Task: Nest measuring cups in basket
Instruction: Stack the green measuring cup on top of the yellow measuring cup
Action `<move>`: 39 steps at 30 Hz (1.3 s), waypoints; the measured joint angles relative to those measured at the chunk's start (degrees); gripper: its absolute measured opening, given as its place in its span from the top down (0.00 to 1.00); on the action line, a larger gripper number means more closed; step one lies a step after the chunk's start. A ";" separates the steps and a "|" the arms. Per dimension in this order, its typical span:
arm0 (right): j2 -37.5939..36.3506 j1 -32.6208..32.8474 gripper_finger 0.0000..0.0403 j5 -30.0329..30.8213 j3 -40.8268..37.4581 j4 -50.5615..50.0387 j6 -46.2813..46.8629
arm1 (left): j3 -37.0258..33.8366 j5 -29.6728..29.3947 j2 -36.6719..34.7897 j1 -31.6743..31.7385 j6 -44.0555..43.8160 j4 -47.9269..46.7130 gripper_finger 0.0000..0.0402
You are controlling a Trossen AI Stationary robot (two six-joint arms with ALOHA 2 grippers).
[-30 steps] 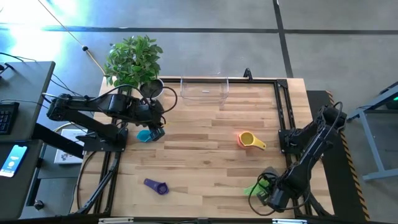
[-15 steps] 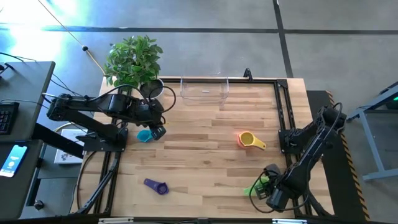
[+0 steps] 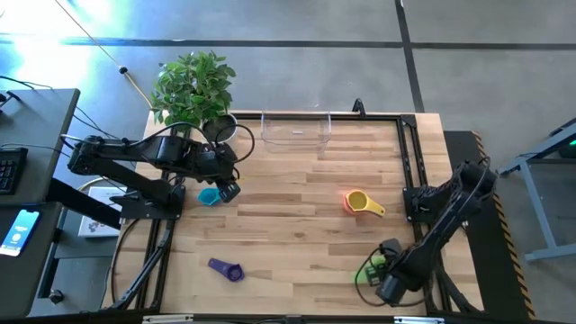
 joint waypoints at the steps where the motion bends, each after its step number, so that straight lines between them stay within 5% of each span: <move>1: 0.13 -0.40 0.63 -0.32 0.00 -0.66 0.00 | 0.00 0.01 0.00 0.00 0.01 0.00 0.69; 22: 6.63 -3.20 0.64 -5.13 0.00 0.34 0.29 | 0.02 0.01 0.02 0.02 2.13 -0.02 0.69; 33: 6.82 -3.28 0.97 -7.00 0.00 0.07 -0.10 | 0.02 -0.01 0.02 0.01 6.85 -0.04 0.69; 39: 6.80 -3.28 0.98 -7.87 0.00 0.15 -0.16 | 0.02 -0.01 0.02 0.01 10.27 -0.04 0.69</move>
